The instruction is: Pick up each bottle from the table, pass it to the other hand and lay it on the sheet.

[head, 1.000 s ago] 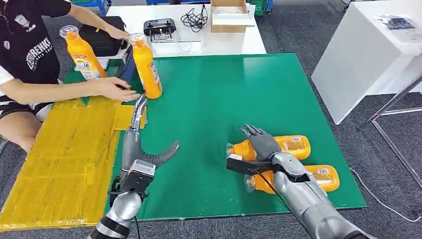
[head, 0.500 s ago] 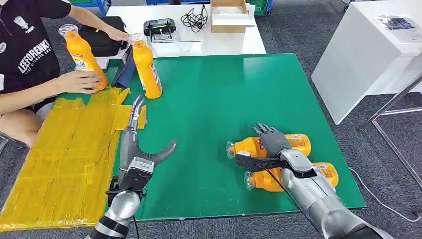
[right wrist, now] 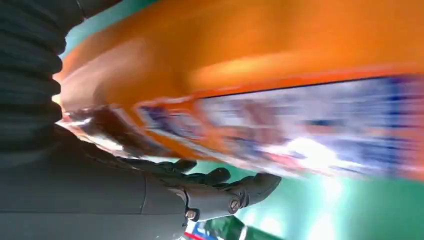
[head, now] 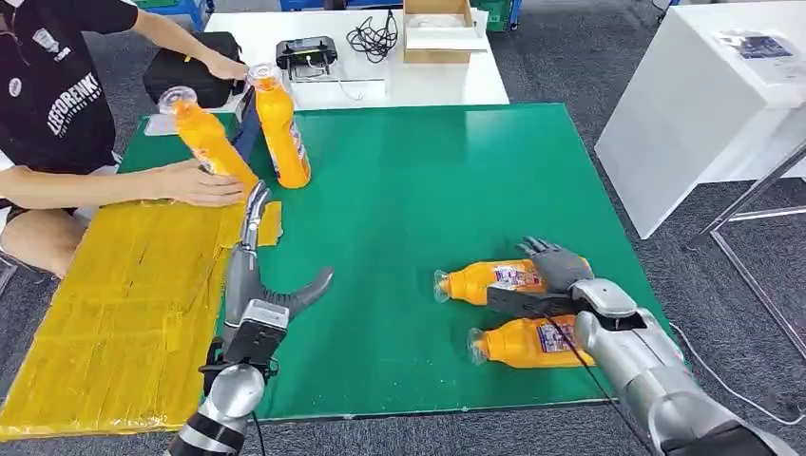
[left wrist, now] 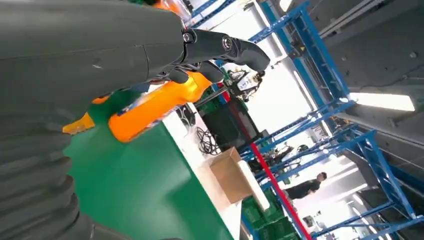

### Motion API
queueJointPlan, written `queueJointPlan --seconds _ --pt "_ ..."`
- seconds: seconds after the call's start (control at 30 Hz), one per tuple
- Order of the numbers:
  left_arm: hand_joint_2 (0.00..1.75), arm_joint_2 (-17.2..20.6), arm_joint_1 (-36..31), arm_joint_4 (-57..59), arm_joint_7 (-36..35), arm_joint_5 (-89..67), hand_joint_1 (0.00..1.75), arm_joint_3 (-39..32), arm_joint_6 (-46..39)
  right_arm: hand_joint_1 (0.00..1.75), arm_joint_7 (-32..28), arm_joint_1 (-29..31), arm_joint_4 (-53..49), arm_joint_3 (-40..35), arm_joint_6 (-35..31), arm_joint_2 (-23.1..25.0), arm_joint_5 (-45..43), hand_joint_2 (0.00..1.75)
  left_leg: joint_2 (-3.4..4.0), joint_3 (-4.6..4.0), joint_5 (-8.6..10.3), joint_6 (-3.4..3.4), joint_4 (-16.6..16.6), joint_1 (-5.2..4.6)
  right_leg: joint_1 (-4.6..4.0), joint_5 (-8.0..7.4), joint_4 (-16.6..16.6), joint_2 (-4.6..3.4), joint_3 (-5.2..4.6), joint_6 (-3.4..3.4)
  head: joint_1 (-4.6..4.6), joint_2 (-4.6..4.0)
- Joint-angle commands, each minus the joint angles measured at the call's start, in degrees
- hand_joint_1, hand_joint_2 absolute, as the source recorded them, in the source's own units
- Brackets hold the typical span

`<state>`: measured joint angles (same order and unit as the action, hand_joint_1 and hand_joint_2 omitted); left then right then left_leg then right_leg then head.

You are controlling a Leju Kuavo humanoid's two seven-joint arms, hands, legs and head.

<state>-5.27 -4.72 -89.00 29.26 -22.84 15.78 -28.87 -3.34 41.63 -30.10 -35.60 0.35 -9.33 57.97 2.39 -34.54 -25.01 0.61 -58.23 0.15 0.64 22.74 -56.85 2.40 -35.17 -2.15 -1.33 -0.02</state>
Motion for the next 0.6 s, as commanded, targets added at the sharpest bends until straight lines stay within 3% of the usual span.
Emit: queueJointPlan --seconds 0.03,0.23,0.27,0.3,0.33,0.6 --pt "1.75 0.1 -1.5 2.4 0.4 0.5 0.0 -0.2 -0.2 0.0 -0.5 1.7 5.5 -0.2 2.1 -2.0 -0.4 1.75 -0.23 0.15 -0.01 -0.04 0.1 0.02 0.01 0.03 0.1 -0.08 0.17 0.06 0.0 0.0" --pt "1.75 0.1 -1.5 2.4 0.4 0.5 0.0 -0.2 -0.2 0.0 -0.5 1.6 5.5 -0.2 2.1 -1.9 -0.5 1.75 -0.17 0.13 0.0 -0.03 0.0 0.02 -0.01 0.03 0.0 -0.03 0.12 0.04 0.0 0.0" --pt "1.75 0.2 -1.5 2.4 0.4 0.6 0.0 -0.1 -0.1 0.19 -0.6 1.6 5.6 -0.1 2.1 -1.7 -0.6 1.75 -0.25 0.22 -0.02 -0.05 0.1 0.04 -0.02 0.04 0.1 -0.09 0.21 0.07 -0.02 0.0" --pt "1.75 0.2 -1.6 2.5 0.5 0.8 0.0 0.1 0.0 1.52 -0.6 1.4 5.6 0.2 1.9 -1.7 -0.9 1.75 -0.24 0.18 -0.01 -0.03 0.1 0.03 -0.01 0.03 0.1 -0.05 0.18 0.06 0.0 0.0" --pt "1.75 0.1 -2.1 2.8 0.7 1.0 0.0 0.5 0.2 1.68 -0.6 1.0 6.5 0.7 1.6 -1.3 -1.3 1.75 -0.29 0.22 -0.01 -0.04 0.1 0.05 -0.02 0.03 0.1 -0.07 0.22 0.07 0.0 0.0" --pt "1.75 -0.5 -3.2 3.6 0.7 1.4 0.0 2.0 0.3 1.75 2.5 -2.0 8.7 -1.8 -4.6 1.8 2.4 1.75 -0.36 0.33 0.0 -0.06 0.2 0.1 -0.05 0.04 0.2 -0.02 0.38 0.09 0.0 0.0"
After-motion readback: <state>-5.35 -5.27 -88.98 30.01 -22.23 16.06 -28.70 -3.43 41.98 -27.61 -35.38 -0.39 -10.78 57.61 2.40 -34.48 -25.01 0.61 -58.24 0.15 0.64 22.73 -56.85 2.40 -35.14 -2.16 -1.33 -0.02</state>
